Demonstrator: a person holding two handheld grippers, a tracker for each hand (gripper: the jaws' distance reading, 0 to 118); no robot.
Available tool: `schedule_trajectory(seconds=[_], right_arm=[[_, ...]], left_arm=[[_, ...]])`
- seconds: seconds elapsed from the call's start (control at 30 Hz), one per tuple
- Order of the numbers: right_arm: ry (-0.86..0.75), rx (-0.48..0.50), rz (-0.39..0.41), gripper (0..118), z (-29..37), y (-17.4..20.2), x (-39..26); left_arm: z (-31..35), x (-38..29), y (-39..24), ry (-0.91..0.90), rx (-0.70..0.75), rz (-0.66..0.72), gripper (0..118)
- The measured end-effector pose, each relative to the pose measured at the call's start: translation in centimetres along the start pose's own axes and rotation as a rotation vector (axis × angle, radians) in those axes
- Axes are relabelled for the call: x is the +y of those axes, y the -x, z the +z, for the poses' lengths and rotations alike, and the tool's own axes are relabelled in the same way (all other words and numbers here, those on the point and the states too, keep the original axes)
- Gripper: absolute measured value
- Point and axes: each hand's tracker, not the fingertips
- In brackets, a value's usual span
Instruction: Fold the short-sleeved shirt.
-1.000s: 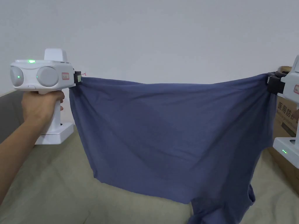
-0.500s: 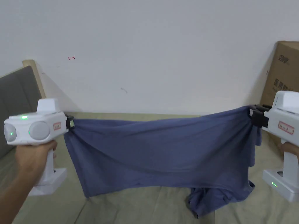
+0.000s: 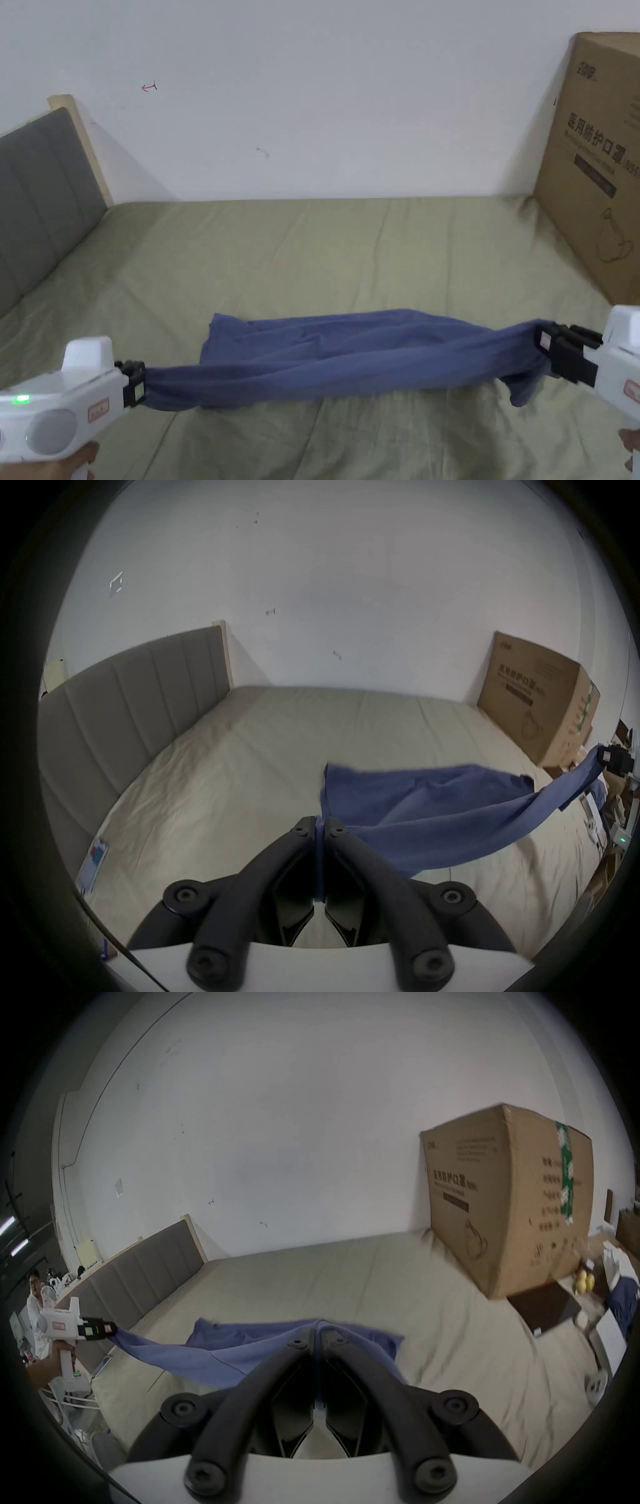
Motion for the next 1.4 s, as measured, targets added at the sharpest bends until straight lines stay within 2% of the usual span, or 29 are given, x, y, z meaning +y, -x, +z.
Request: schedule_trajectory(seconds=[0.27,0.37,0.5,0.7,0.73,0.87,1.0,1.07,1.13,1.17,1.2,1.23,1.4], right_arm=[[0.128,-0.031,-0.074,0,7.1,0.1,-9.5],[0.188,-0.05,-0.046,0,8.7,0.5,-12.4],[0.258,-0.071,-0.06,0,9.5,-0.2,-15.8],[0.465,-0.22,-0.073,0,7.5,-0.4,-19.3],[0.508,-0.236,-0.077,0,6.8,-0.5,-19.7],[0.588,-0.271,-0.082,0,4.9,-0.3,-21.0],[0.594,-0.27,-0.096,1,4.9,-0.1,-20.4],[0.571,-0.254,-0.093,6,5.8,1.1,-18.9],[0.495,-0.223,-0.08,47,6.6,1.8,-16.8],[0.442,-0.219,-0.06,72,6.9,2.3,-15.5],[0.379,-0.214,-0.035,89,7.3,2.8,-14.2],[0.324,-0.216,-0.009,90,7.5,3.4,-12.7],[0.062,-0.23,0.075,90,8.8,6.9,-6.1]], left_arm=[[2.7,-10.2,1.2,0.131,0.008,-0.008,1],[4.6,-12.5,0.8,0.161,0.014,0.002,1],[5.0,-15.2,0.7,0.204,0.029,-0.016,1],[3.7,-18.8,0.5,0.312,0.083,-0.044,1],[5.2,-17.9,-1.4,0.339,0.092,-0.035,1],[4.1,-19.3,-1.0,0.387,0.105,0.038,1],[4.3,-18.4,-0.9,0.382,0.112,0.049,3],[4.7,-17.4,-1.0,0.44,0.112,0.116,22],[5.9,-16.3,-1.1,0.4,0.055,0.212,66],[6.6,-15.5,-1.3,0.344,0.01,0.24,83],[7.3,-14.5,-1.8,0.291,-0.01,0.249,100],[7.9,-13.4,-2.4,0.242,-0.008,0.235,104],[9.6,-8.4,-5.2,0.011,0.009,0.118,103]])
